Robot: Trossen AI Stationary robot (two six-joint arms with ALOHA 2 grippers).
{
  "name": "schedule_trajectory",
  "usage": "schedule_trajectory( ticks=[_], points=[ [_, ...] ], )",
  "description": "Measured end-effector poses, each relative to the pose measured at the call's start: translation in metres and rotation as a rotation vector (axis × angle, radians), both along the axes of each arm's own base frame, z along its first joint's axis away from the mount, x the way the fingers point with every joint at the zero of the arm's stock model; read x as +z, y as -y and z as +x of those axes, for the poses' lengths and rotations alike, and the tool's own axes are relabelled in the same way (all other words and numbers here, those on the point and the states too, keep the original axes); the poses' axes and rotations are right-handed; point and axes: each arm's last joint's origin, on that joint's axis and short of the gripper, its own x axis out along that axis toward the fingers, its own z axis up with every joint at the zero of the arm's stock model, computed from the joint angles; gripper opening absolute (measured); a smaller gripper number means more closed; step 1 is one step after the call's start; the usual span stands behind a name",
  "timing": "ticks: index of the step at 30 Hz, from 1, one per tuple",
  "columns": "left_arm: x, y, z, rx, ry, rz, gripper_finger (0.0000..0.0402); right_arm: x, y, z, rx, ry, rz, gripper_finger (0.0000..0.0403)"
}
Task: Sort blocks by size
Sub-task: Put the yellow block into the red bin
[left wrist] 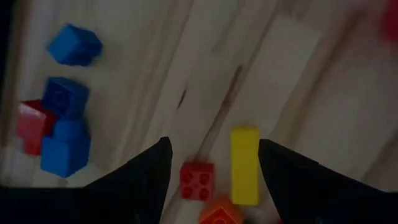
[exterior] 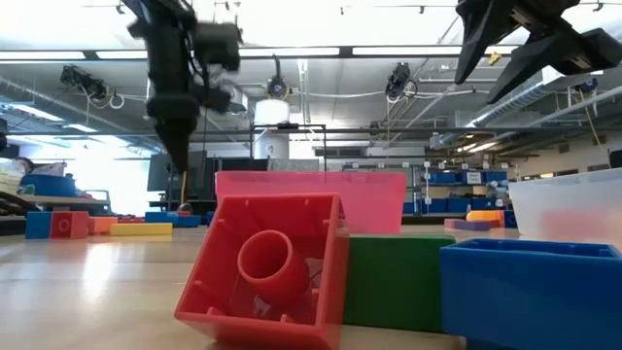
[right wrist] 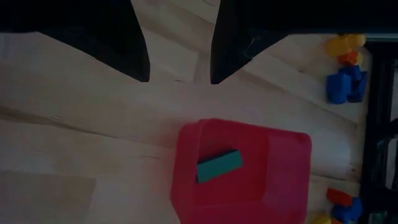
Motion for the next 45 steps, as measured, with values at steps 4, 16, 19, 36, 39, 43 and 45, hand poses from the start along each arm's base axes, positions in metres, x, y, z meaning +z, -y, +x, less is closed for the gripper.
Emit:
schedule_trajectory(
  ticks=[4,16,19,36,39,43,45],
  points=[
    [-0.02,-0.012,0.011,0.0,-0.021,-0.075,0.0248,0.0,0.0,0.0,0.002,0.003,0.0,0.0182],
    [-0.058,-0.014,0.004,0.033,-0.107,-0.196,0.0248,0.001,-0.002,0.0,0.017,0.009,-0.002,0.0179],
    [-0.073,-0.01,-0.006,0.072,-0.137,-0.23,0.0248,0.001,-0.002,0.0,0.019,0.009,-0.004,0.0179],
    [-0.086,-0.003,-0.017,0.153,-0.092,-0.271,0.0129,0.0,0.007,0.003,0.03,-0.004,-0.032,0.0177],
    [-0.079,-0.003,-0.019,0.157,-0.076,-0.247,0.0103,0.0,0.007,0.003,0.146,-0.028,-0.105,0.0176],
    [-0.062,-0.002,-0.02,0.201,-0.013,-0.233,0.0103,0.001,0.009,-0.002,0.216,-0.08,-0.164,0.0172],
    [-0.052,-0.001,-0.021,0.239,0.014,-0.231,0.0103,0.003,0.011,-0.008,0.238,-0.099,-0.211,0.0169]
  ],
)
